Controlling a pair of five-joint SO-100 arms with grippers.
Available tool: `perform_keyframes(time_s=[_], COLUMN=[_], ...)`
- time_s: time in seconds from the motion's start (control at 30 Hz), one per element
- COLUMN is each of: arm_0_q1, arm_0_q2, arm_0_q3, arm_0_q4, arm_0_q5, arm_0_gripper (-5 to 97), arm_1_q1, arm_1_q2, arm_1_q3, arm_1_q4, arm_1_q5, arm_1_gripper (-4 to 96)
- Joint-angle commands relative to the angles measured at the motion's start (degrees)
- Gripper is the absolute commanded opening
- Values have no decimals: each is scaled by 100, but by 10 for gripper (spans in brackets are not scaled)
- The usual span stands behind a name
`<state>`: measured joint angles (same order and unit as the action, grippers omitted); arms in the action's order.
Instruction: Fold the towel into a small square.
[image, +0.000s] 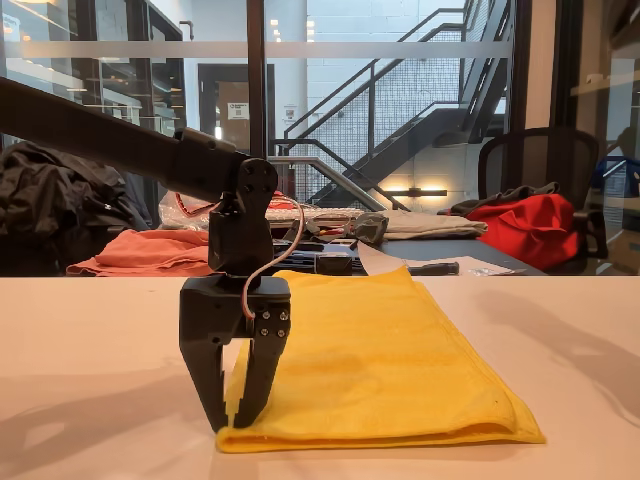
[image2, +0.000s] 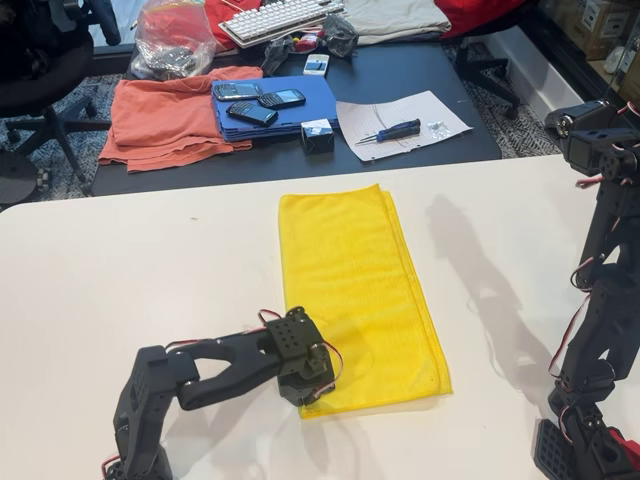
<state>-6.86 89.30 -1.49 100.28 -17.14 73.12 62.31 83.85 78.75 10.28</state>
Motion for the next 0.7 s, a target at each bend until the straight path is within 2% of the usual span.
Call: perform_keyframes(time_s=[0.0,0.2,0.37,0.5,0.67], arm_0_q1=[35,105,62,44,35], arm_0_q2=[237,352,352,352,352], arm_0_q3=[-35,-35,-35,-35,-79], arm_0_q4=[-26,0,-53,-44,-53], arm_0_q5=[0,18,79,97,97], arm_0_gripper=[0,-3,-3,-3,-3], arm_1_q1=[193,387,1318,1811,2206], arm_1_q2=[88,1406,2391,2672,2944], arm_1_q3=[-70,-255,-290,-316,-563], arm_1_q4=[-18,70,694,1081,1283], arm_1_q5=[79,396,650,967,967], arm_1_gripper=[-13,-8,-8,-8,-9])
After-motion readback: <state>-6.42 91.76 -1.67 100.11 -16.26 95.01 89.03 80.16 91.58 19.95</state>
